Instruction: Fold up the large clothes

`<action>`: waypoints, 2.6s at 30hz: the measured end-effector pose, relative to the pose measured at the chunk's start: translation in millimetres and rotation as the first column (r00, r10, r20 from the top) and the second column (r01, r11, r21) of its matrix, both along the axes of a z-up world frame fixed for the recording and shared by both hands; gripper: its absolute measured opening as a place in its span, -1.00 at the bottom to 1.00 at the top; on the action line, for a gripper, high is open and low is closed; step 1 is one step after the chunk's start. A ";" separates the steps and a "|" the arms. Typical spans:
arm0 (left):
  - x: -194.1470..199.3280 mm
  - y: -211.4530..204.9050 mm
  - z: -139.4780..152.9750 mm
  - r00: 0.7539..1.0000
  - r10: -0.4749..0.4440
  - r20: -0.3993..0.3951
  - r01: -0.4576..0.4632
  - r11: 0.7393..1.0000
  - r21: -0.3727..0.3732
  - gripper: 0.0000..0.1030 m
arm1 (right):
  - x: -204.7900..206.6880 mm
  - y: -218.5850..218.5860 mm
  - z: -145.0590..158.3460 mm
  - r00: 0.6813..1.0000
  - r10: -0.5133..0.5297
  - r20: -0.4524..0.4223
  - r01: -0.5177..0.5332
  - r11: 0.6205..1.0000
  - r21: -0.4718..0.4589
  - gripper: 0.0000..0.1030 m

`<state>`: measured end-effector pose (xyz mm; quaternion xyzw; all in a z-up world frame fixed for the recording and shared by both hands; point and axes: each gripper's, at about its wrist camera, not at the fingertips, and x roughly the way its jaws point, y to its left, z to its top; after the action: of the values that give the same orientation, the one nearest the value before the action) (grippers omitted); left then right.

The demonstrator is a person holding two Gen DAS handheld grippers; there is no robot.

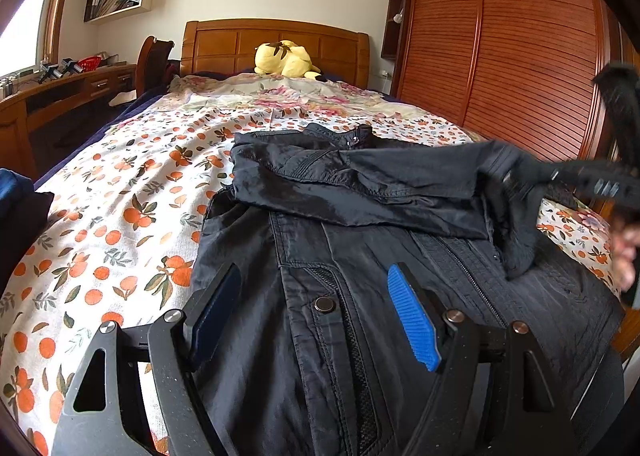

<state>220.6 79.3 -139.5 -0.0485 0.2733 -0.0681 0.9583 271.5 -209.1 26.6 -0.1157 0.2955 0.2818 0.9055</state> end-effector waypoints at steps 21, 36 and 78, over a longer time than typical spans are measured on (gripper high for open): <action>-3.5 3.2 2.1 1.000 0.000 0.003 0.000 1.000 -0.010 0.49 | -22.3 -57.6 3.7 0.982 -0.186 0.014 0.186 0.981 -0.049 -0.38; -1.6 1.6 0.1 1.000 -0.002 0.002 0.002 1.000 -0.003 0.49 | -17.3 -38.6 -37.7 0.991 -0.127 -0.040 0.122 0.986 -0.110 -0.06; 51.6 -106.7 19.2 0.984 -0.171 0.042 0.168 0.984 0.059 0.61 | 23.4 -127.0 -59.3 0.975 -0.221 -0.035 0.220 0.975 -0.024 0.06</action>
<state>272.2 -27.4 -120.4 0.0031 0.2558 -0.1431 0.9561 294.9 -336.1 -32.7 -0.0858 0.3260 0.1789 0.9243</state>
